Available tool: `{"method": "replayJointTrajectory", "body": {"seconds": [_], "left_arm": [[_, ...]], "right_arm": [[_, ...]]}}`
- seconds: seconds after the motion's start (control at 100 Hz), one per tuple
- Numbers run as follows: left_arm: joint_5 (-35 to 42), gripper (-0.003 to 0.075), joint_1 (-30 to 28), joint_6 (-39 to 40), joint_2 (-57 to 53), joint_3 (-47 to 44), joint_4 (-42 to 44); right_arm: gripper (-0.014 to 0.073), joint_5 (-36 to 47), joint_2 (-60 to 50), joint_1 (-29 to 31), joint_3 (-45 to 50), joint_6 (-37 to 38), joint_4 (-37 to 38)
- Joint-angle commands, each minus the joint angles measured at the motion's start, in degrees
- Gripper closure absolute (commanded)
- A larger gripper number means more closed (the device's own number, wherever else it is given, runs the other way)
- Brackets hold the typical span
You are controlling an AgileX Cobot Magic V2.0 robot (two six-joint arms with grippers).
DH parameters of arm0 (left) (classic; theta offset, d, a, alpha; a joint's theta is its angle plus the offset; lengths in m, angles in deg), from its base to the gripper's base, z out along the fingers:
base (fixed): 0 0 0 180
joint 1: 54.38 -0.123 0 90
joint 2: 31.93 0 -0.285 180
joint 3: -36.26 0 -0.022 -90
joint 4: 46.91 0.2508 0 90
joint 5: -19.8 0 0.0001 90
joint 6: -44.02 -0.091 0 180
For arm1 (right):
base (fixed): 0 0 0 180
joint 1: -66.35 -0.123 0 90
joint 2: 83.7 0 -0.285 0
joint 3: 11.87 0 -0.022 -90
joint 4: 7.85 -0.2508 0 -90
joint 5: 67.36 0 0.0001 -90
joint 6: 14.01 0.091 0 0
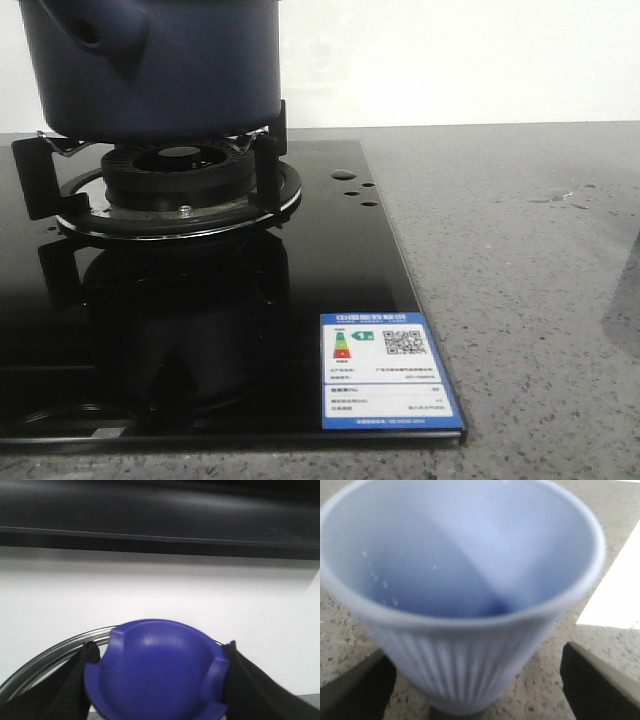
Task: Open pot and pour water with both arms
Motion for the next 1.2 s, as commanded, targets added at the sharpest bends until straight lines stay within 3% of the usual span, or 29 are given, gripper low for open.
{"method": "replayJointTrajectory", "body": {"seconds": [0.0,0.16,0.36,0.54,0.9,1.19], "left_arm": [[6.60,0.0381,-0.08,0.12,-1.06,1.92,0.12],[6.83,0.0381,0.03,0.12,-1.06,1.92,0.12],[8.26,0.0381,0.03,0.23,-1.06,1.92,0.12],[8.05,0.0381,0.69,1.05,-1.06,1.92,0.12],[8.05,0.0381,10.16,1.05,1.73,1.92,0.21],[9.88,0.0381,16.66,1.05,6.89,1.92,0.21]], "right_arm": [[-0.0009,2.24,-4.32,-0.01,0.20,1.19,-0.13],[-0.0009,-2.96,-11.53,-0.01,3.83,4.21,-0.13],[-0.0006,-3.78,-16.86,-0.23,7.22,7.60,-0.13],[-0.0006,-8.96,-20.05,-5.09,8.12,9.92,-0.13],[-0.0006,-12.51,-24.63,-15.98,8.12,10.28,-1.05],[-0.0006,-12.90,-24.67,-18.28,8.12,10.28,-1.05]]}}
